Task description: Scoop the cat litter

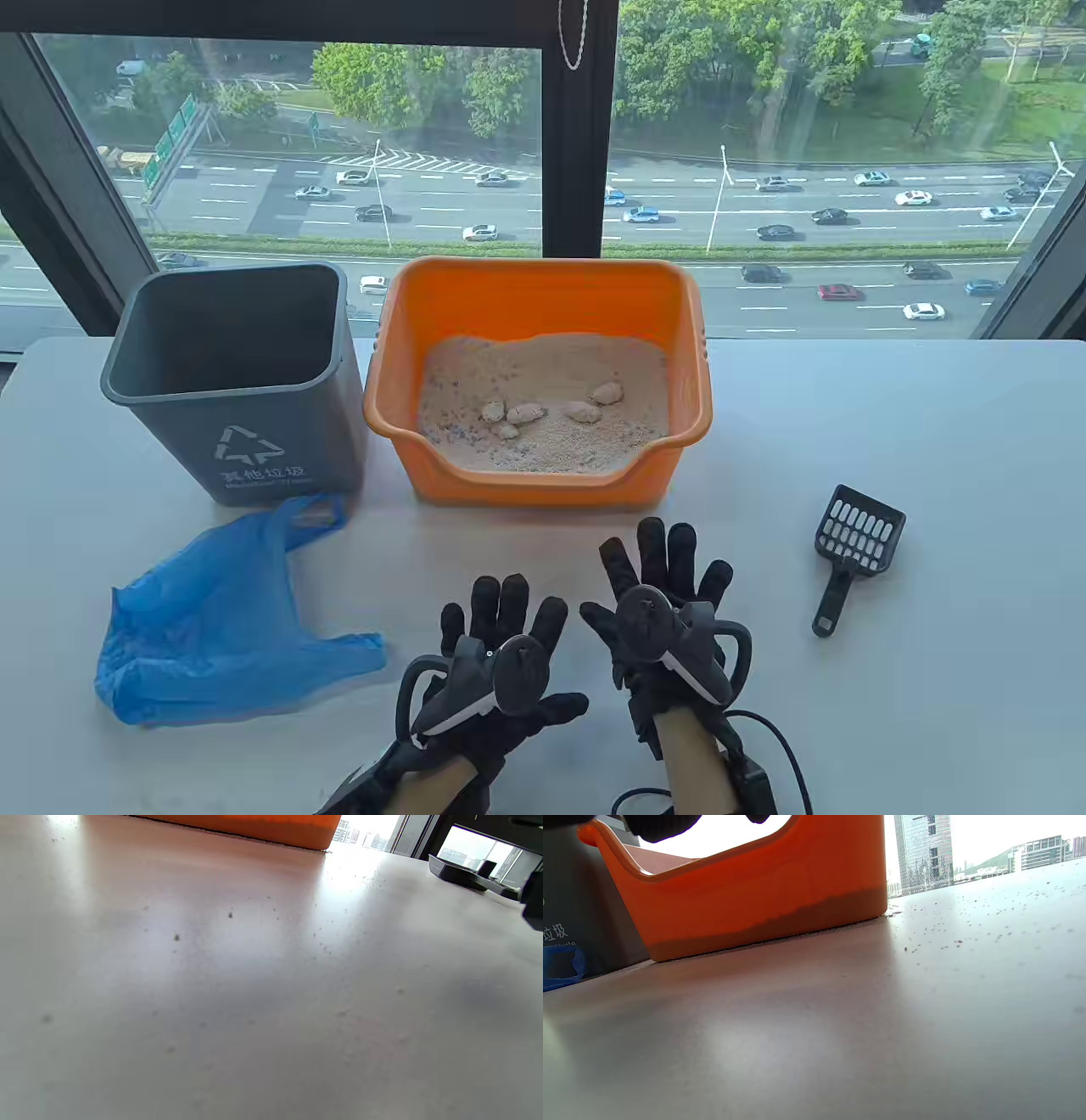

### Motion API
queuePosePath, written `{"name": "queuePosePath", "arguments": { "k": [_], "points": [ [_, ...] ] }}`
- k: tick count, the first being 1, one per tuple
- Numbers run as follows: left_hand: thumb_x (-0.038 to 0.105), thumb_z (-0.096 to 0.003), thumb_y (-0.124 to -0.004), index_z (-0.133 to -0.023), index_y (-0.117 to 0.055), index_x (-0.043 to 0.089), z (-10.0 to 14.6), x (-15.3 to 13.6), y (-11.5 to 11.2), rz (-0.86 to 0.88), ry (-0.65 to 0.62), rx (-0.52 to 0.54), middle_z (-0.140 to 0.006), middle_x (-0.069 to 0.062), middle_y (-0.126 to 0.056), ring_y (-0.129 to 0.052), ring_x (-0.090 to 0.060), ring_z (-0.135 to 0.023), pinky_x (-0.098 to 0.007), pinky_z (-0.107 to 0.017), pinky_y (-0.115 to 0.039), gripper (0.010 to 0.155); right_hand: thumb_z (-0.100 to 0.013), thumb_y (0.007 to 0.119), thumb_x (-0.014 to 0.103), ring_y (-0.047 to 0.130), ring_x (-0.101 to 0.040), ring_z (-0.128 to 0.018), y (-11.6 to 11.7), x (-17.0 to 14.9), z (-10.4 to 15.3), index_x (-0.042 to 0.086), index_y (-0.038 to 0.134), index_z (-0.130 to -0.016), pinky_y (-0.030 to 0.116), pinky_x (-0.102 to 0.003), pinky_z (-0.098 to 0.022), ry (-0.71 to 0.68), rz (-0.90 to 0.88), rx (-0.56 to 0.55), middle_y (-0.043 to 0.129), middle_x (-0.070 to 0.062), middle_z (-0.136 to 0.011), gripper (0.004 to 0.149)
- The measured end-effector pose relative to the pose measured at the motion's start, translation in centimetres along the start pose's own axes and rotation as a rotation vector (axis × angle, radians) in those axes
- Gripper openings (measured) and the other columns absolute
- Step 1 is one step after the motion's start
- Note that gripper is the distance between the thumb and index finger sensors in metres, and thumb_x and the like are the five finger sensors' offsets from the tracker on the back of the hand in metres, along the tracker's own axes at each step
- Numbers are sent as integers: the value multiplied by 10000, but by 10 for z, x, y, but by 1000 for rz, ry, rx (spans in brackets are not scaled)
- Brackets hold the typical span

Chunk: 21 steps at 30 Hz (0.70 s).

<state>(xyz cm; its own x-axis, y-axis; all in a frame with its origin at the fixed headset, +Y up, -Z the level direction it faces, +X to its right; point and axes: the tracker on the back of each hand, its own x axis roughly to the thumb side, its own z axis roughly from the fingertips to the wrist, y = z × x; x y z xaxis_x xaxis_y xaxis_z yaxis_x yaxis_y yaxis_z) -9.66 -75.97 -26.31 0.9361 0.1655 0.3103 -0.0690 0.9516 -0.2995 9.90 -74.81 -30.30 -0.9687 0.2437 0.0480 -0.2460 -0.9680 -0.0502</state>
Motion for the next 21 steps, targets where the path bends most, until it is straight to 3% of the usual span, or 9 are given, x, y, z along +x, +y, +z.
{"name": "queuePosePath", "arguments": {
  "k": [14,21],
  "points": [
    [801,-330,-461,-1003,124,446,0,1,1,-15,-9,-18,-966,54,352,338,-291,-923,-641,-606,108,959,-431,639,628,-172,-229,-975,0,0,0,433,345,-1052,51,-666,-688,9,1,7,-61,46,-1135,714],
    [791,-335,-505,-1008,93,466,8,-15,30,-17,27,24,-978,68,339,331,-286,-934,-647,-619,108,957,-437,644,620,-180,-242,-970,-2,-2,0,437,345,-1052,63,-667,-693,21,-12,15,-73,48,-1131,709]
  ]
}}
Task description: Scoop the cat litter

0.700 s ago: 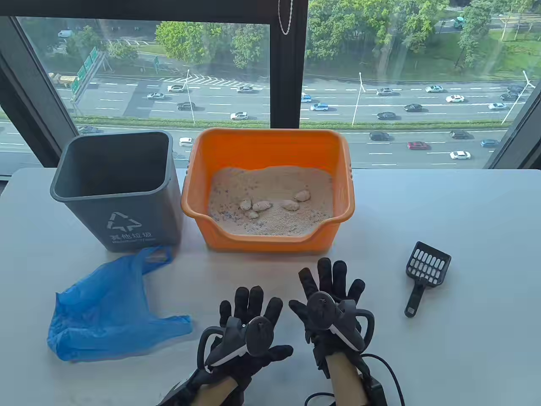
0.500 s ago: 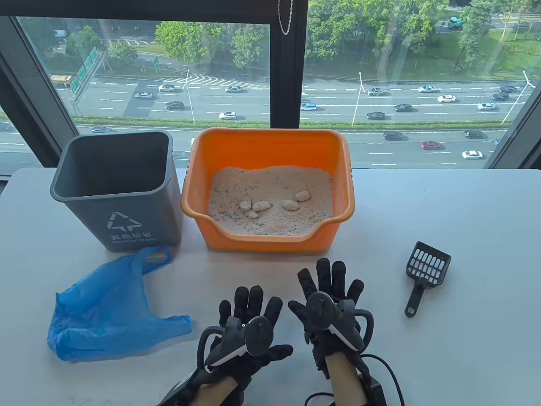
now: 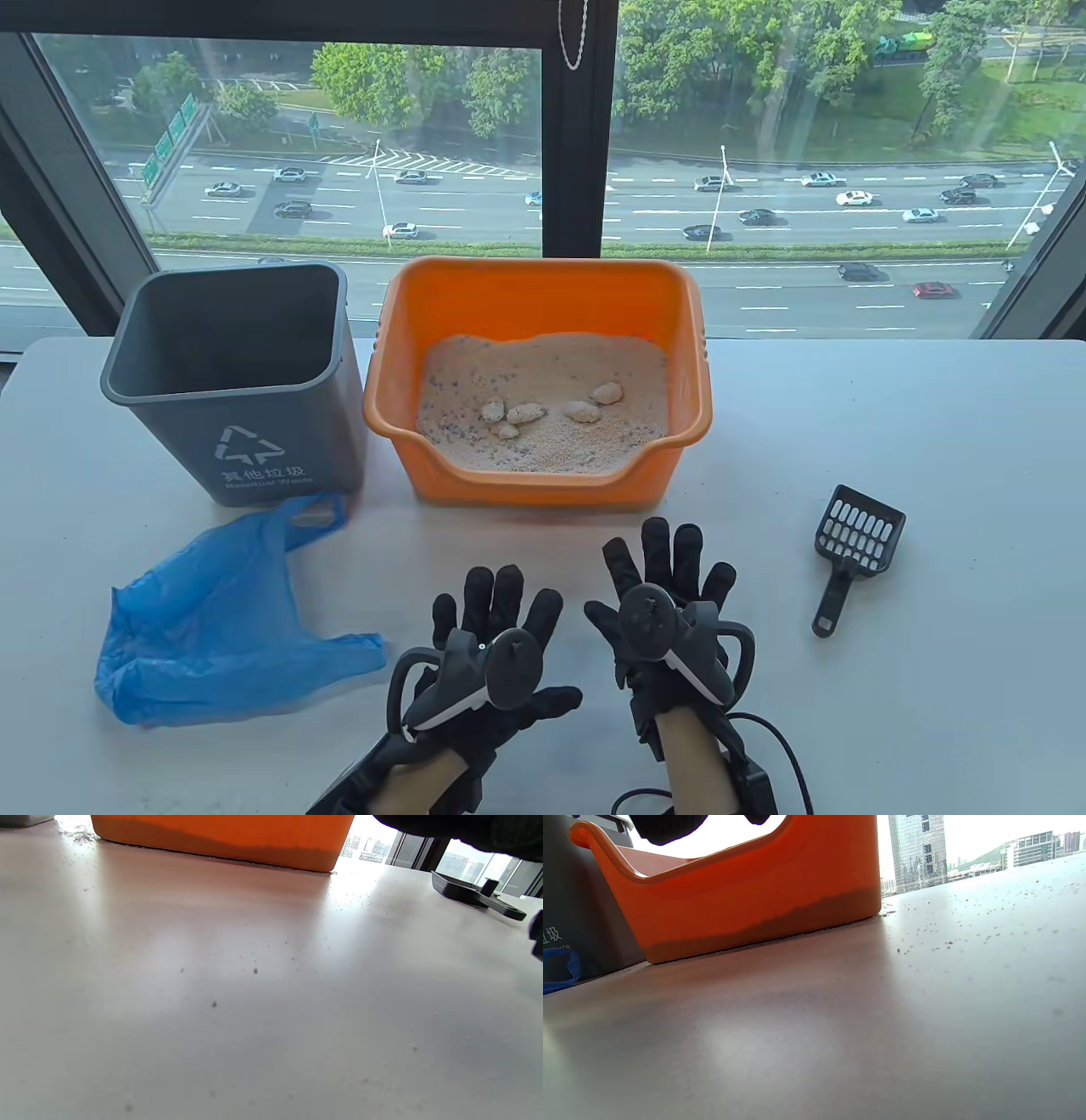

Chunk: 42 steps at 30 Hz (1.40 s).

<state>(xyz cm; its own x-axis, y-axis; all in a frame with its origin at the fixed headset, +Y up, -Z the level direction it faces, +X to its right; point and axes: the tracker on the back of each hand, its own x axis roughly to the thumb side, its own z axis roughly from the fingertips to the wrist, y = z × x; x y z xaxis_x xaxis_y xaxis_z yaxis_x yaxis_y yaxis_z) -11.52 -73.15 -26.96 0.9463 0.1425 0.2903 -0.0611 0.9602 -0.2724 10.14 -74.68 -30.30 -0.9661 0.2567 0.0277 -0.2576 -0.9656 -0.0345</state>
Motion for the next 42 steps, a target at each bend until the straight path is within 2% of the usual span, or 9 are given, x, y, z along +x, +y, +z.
{"name": "queuePosePath", "arguments": {
  "k": [9,15,19,23,25,29,33,36,42],
  "points": [
    [761,-369,-579,-1033,21,474,24,-120,46,153,321,35,-1005,82,304,312,-307,-949,-659,-665,64,941,-446,643,612,-190,-248,-965,2,0,-1,441,341,-1053,59,-668,-692,5,-3,35,-88,49,-1127,699],
    [674,-449,-655,-1039,11,420,34,-210,38,322,647,10,-1023,3,275,233,-436,-967,-689,-719,-82,925,-449,640,614,-192,-251,-964,3,0,-1,444,337,-1054,59,-667,-692,3,-17,47,-93,49,-1126,698],
    [608,-486,-700,-1045,12,332,27,-239,15,390,784,-114,-1020,-158,241,111,-577,-966,-788,-677,-232,947,-452,640,611,-191,-253,-964,3,0,-1,443,338,-1054,60,-668,-691,4,-23,50,-93,46,-1126,695],
    [482,-542,-709,-1066,-64,238,17,-255,-7,409,877,-198,-1054,-269,95,-110,-631,-998,-738,-690,-429,867,-457,641,605,-192,-254,-964,2,0,-1,445,340,-1054,58,-667,-691,4,-37,46,-94,47,-1126,688],
    [410,-553,-704,-1092,-179,214,15,-260,-7,481,866,-201,-1108,-266,-39,-148,-624,-986,-689,-664,-427,777,-459,642,601,-193,-254,-964,2,0,-2,447,341,-1053,57,-667,-691,3,-42,46,-95,48,-1126,683],
    [110,-546,-678,-1079,-423,258,18,-266,3,435,906,-120,-1156,-151,-314,-387,-517,-1008,-473,-679,-621,609,-464,643,593,-194,-254,-965,2,0,-2,449,344,-1053,57,-667,-691,3,-45,51,-97,50,-1125,676],
    [54,-524,-683,-960,-729,332,31,-272,12,433,897,24,-1111,22,-643,-655,-304,-1001,-328,-635,-788,519,-465,644,590,-192,-256,-966,1,-1,-2,450,347,-1052,57,-668,-690,5,-55,46,-95,51,-1126,673],
    [50,-517,-686,-871,-842,317,36,-262,22,518,781,68,-1050,14,-787,-798,-309,-957,-329,-596,-819,470,-466,647,587,-189,-256,-968,0,-1,-2,451,349,-1053,57,-668,-691,4,-60,44,-92,50,-1128,671],
    [51,-516,-676,-824,-872,318,30,-188,60,569,416,93,-1016,20,-831,-835,-323,-925,-333,-579,-821,452,-470,659,570,-173,-263,-976,0,-4,-3,435,385,-1053,64,-670,-691,6,-84,41,-70,43,-1136,659]
  ]
}}
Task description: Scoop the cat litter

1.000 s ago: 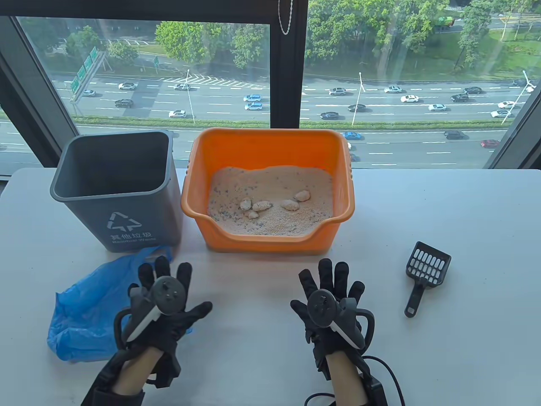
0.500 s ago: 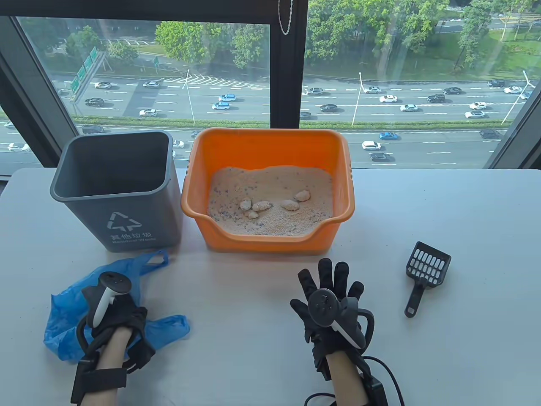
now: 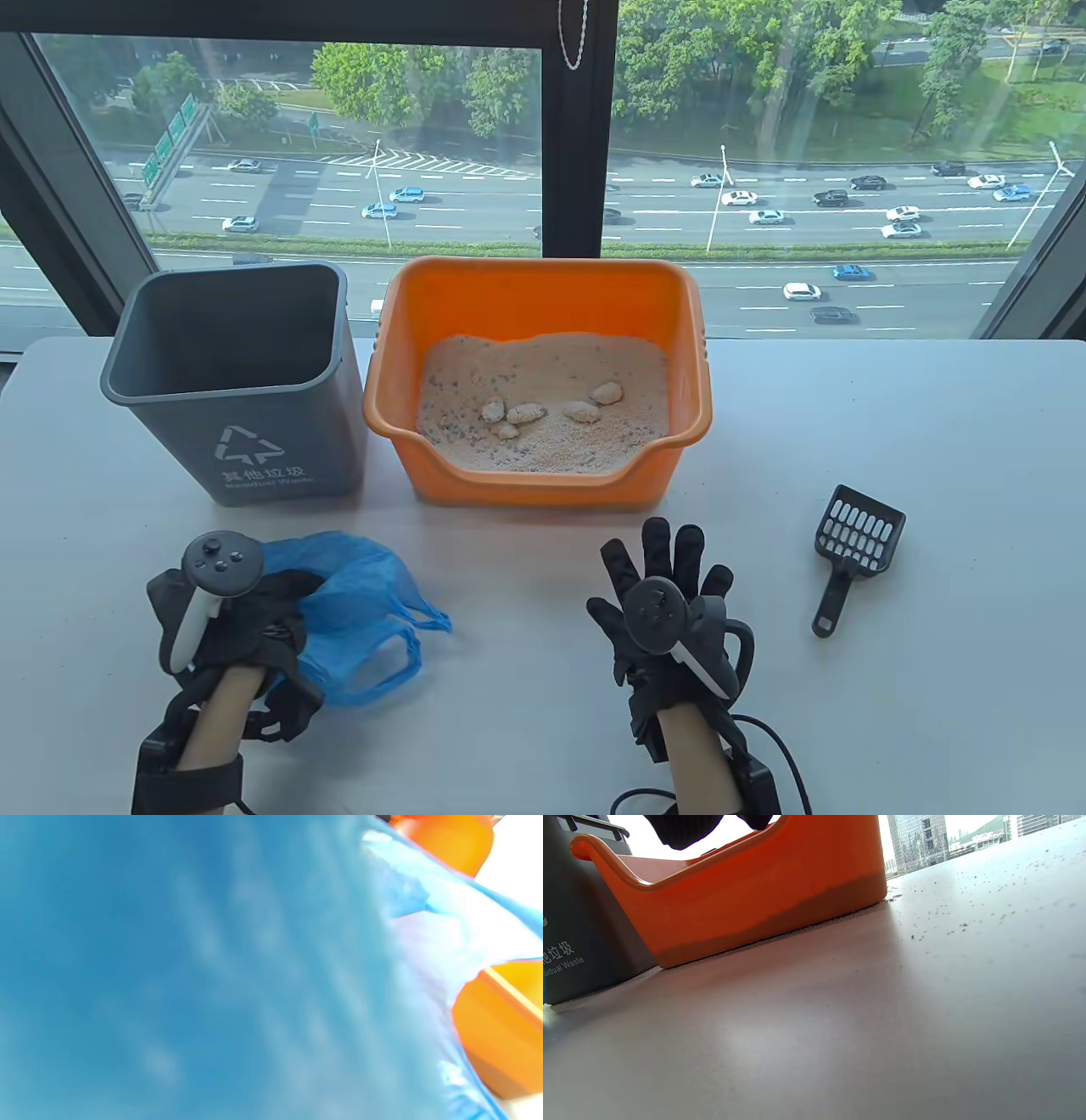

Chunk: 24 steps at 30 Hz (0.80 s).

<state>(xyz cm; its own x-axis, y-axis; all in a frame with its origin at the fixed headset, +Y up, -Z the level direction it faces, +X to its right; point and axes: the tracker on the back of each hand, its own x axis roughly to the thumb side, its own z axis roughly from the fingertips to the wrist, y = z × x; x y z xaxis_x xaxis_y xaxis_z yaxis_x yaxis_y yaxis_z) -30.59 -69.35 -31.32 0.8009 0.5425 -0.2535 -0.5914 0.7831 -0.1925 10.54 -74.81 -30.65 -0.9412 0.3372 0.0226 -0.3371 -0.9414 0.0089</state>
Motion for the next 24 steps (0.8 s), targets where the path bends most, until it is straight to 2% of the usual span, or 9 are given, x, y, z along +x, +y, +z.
{"name": "queuePosePath", "arguments": {
  "k": [4,6,11,15,17,19,22,24],
  "points": [
    [56,-518,-673,-824,-869,329,12,60,-25,-40,-208,-76,-1014,33,-832,-834,-313,-930,-338,-588,-816,455,-479,676,539,-161,-270,-983,-4,-3,0,432,407,-1051,68,-672,-691,6,-14,-21,-58,43,-1140,641],
    [61,-519,-672,-825,-866,338,15,90,-46,-71,-311,-134,-1016,41,-830,-834,-305,-934,-340,-595,-811,455,-482,683,526,-133,-280,-1001,-10,-7,1,428,419,-1049,79,-674,-692,11,-41,-44,-42,42,-1146,633],
    [79,-526,-672,-839,-856,344,12,139,-96,-182,-415,-242,-1022,39,-825,-835,-300,-934,-342,-601,-803,449,-480,695,525,-63,-268,-1047,-30,-12,7,427,466,-1043,99,-671,-703,-15,-175,-125,32,50,-1169,615],
    [96,-530,-674,-860,-842,340,4,153,-117,-218,-435,-300,-1028,32,-818,-848,-302,-920,-331,-592,-811,444,-472,694,558,-68,-255,-1053,-47,-5,18,441,539,-1025,88,-669,-703,-134,-276,-149,103,46,-1201,586],
    [98,-531,-674,-866,-838,338,2,154,-120,-213,-438,-308,-1031,30,-815,-852,-303,-917,-328,-590,-813,443,-464,710,572,-74,-257,-1055,-51,5,23,431,690,-964,81,-670,-704,-246,-355,-101,160,54,-1215,520],
    [97,-532,-673,-870,-835,335,-3,152,-119,-200,-428,-293,-1031,24,-814,-854,-306,-913,-328,-587,-814,444,-455,744,564,-80,-247,-1054,-52,21,29,363,845,-863,59,-665,-704,-386,-433,-1,217,76,-1215,466],
    [94,-531,-672,-876,-830,328,-9,143,-114,-155,-407,-293,-1033,11,-810,-856,-310,-908,-330,-584,-814,445,-446,766,572,-112,-236,-1040,-45,45,37,288,953,-746,16,-661,-693,-473,-351,148,257,86,-1210,453],
    [91,-530,-674,-883,-827,317,-9,137,-110,-128,-416,-313,-1035,5,-807,-855,-315,-908,-331,-585,-815,446,-456,754,577,-127,-255,-1030,-37,54,39,285,942,-763,8,-666,-685,-443,-212,204,222,76,-1211,463]
  ]
}}
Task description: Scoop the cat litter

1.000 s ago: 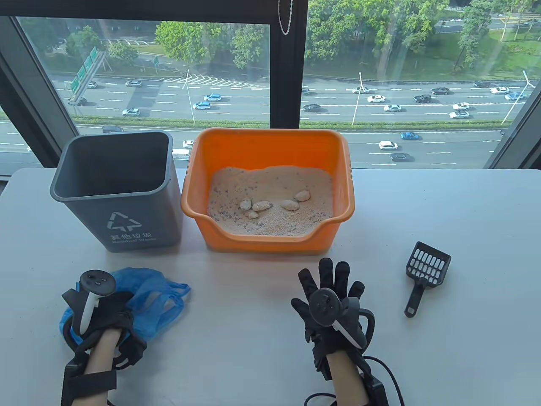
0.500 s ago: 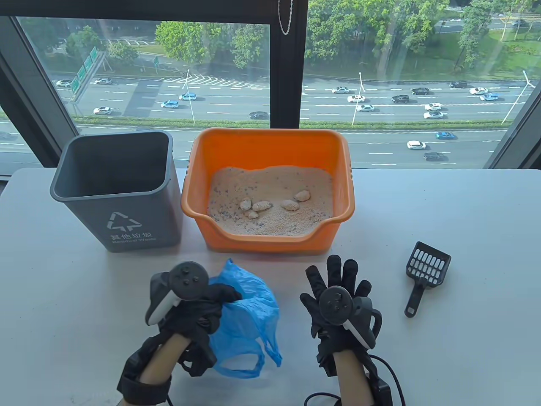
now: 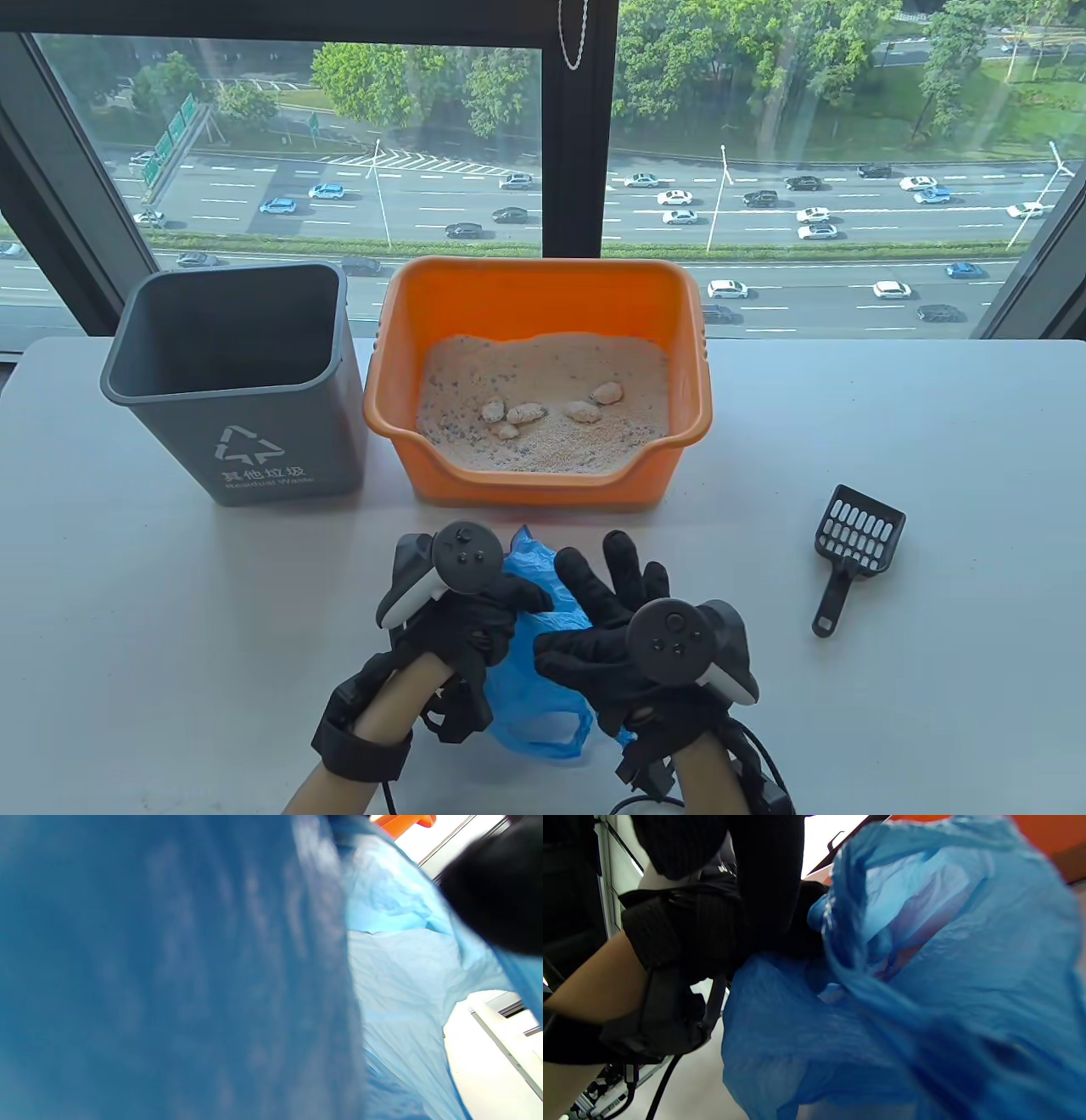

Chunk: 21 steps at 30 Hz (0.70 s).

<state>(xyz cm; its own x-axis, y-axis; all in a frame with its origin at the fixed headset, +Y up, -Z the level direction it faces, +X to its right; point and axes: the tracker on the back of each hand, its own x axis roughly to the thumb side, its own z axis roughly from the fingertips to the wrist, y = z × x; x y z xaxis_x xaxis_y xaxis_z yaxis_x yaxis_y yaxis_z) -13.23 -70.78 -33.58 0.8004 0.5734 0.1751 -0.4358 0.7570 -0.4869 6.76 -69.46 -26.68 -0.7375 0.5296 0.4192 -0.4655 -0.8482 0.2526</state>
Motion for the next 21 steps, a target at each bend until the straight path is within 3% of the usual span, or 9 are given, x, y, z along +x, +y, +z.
{"name": "queuePosePath", "arguments": {
  "k": [2,4,6,8,11,14,16,18,21],
  "points": [
    [90,-529,-677,-902,-808,319,4,-5,3,44,-18,-12,-1041,-2,-798,-860,-316,-905,-326,-584,-820,457,-470,757,563,-139,-296,-1022,15,1,-6,302,868,-857,4,-674,-679,102,174,85,138,50,-1210,480],
    [90,-526,-682,-936,-766,318,7,-8,5,73,-45,-24,-1047,-13,-787,-869,-308,-899,-316,-579,-829,477,-486,768,515,-88,-361,-1033,28,-3,-14,366,672,-996,44,-679,-687,207,306,111,40,-7,-1190,539],
    [94,-524,-690,-983,-691,320,9,-9,6,94,-72,-53,-1059,-36,-759,-885,-294,-889,-300,-573,-839,512,-490,789,434,182,-513,-1045,38,-8,-22,389,563,-1027,183,-685,-700,259,366,89,72,-122,-1180,585],
    [98,-522,-692,-1015,-608,313,13,-7,5,116,-120,-77,-1079,-63,-702,-895,-288,-878,-288,-566,-847,544,-468,811,367,665,-438,-964,39,-15,-33,364,615,-1000,396,-675,-690,284,440,-78,420,-158,-1172,567],
    [78,-529,-674,-991,-552,463,18,0,2,77,-186,-105,-1115,-129,-586,-886,-301,-862,-298,-572,-837,614,-468,789,297,953,-221,-672,35,-27,-42,421,688,-926,558,-617,-646,308,453,-197,876,-74,-906,486],
    [29,-531,-621,-951,-728,378,22,9,-4,-108,-171,-138,-1135,-172,-504,-826,-353,-838,-348,-586,-797,557,-466,782,290,938,-160,-497,34,-32,-40,429,731,-887,592,-609,-607,331,472,-203,924,-52,-735,446],
    [14,-525,-600,-937,-797,292,22,12,-10,-352,-58,-122,-1147,-146,-490,-781,-347,-858,-367,-611,-765,535,-456,787,310,901,-116,-410,31,-29,-37,398,776,-868,609,-601,-593,325,509,-234,925,-40,-641,421],
    [28,-514,-601,-1005,-688,254,19,8,-14,-545,97,-86,-1160,-100,-439,-750,-325,-886,-372,-636,-740,548,-441,815,397,879,-98,-356,28,-22,-34,299,843,-841,618,-602,-584,317,509,-241,929,-30,-565,413],
    [116,-527,-626,-1062,-557,213,17,-10,-7,-528,188,-35,-1179,-155,-311,-688,-359,-918,-395,-663,-699,548,-408,766,594,866,-91,-235,28,-13,-29,279,961,-683,662,-594,-546,298,535,-266,959,-27,-398,461]
  ]
}}
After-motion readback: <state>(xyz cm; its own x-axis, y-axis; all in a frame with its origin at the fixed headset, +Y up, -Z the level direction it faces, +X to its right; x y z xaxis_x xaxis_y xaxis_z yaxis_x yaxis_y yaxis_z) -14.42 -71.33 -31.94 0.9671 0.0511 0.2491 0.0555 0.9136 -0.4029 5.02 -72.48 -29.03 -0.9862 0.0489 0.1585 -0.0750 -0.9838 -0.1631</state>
